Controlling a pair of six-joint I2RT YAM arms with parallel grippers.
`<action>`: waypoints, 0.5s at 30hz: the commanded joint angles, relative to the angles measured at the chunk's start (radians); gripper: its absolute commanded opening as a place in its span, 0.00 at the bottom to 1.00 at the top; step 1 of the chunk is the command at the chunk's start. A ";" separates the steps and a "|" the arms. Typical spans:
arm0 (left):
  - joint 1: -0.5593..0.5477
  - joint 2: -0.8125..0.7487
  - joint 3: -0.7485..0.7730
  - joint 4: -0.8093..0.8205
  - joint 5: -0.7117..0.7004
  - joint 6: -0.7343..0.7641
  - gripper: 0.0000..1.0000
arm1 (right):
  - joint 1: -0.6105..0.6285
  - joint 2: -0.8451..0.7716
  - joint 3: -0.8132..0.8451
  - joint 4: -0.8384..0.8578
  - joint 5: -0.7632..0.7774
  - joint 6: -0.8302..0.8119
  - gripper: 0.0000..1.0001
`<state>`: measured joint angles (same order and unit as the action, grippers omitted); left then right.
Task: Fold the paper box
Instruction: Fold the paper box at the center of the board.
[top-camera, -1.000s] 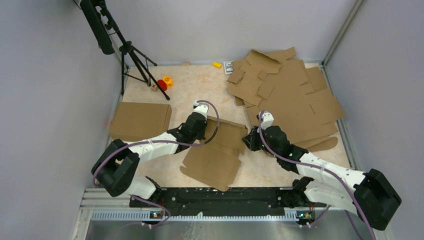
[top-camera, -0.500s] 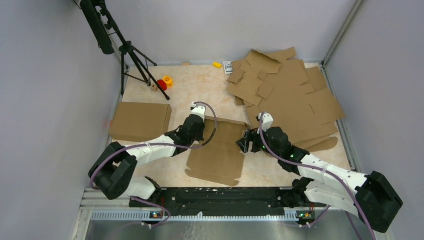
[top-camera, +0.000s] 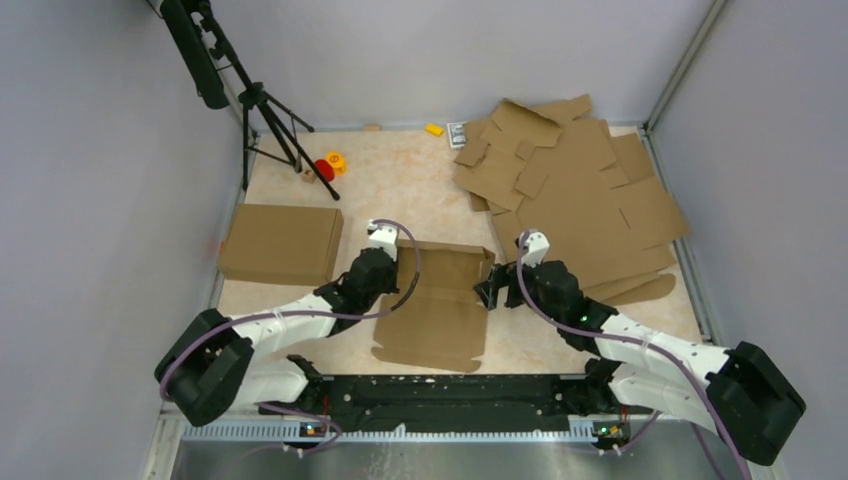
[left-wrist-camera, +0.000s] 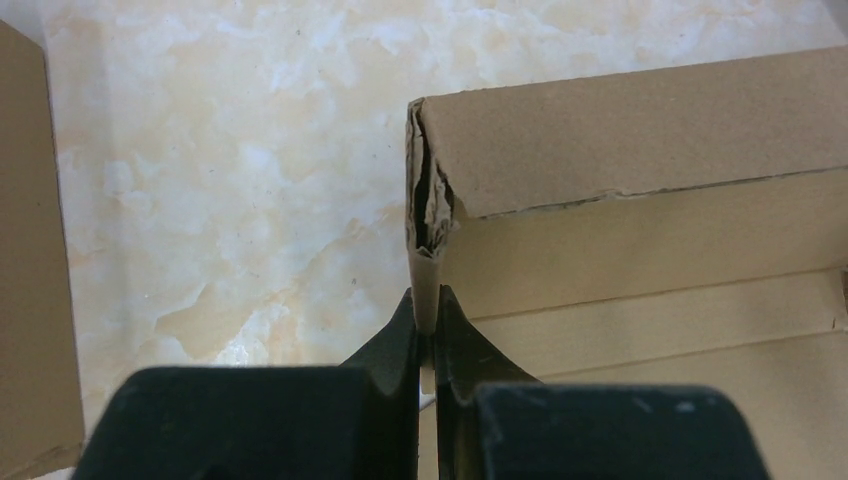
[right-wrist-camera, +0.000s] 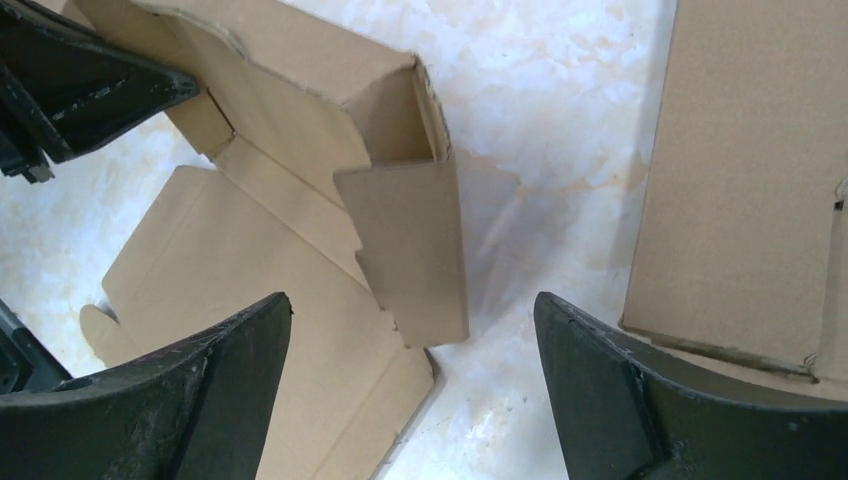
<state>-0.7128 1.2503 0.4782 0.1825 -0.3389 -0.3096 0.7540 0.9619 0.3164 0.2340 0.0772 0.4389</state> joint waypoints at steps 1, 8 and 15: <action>-0.034 -0.082 -0.099 0.182 -0.036 0.039 0.00 | -0.006 -0.015 -0.011 0.171 -0.020 -0.099 0.90; -0.100 -0.164 -0.259 0.376 -0.100 0.082 0.00 | -0.005 -0.011 -0.052 0.281 -0.117 -0.177 0.89; -0.163 -0.180 -0.321 0.480 -0.149 0.062 0.00 | -0.005 -0.001 -0.065 0.277 -0.199 -0.171 0.84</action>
<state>-0.8425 1.0737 0.1825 0.5266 -0.4362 -0.2359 0.7540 0.9638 0.2596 0.4507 -0.0532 0.2832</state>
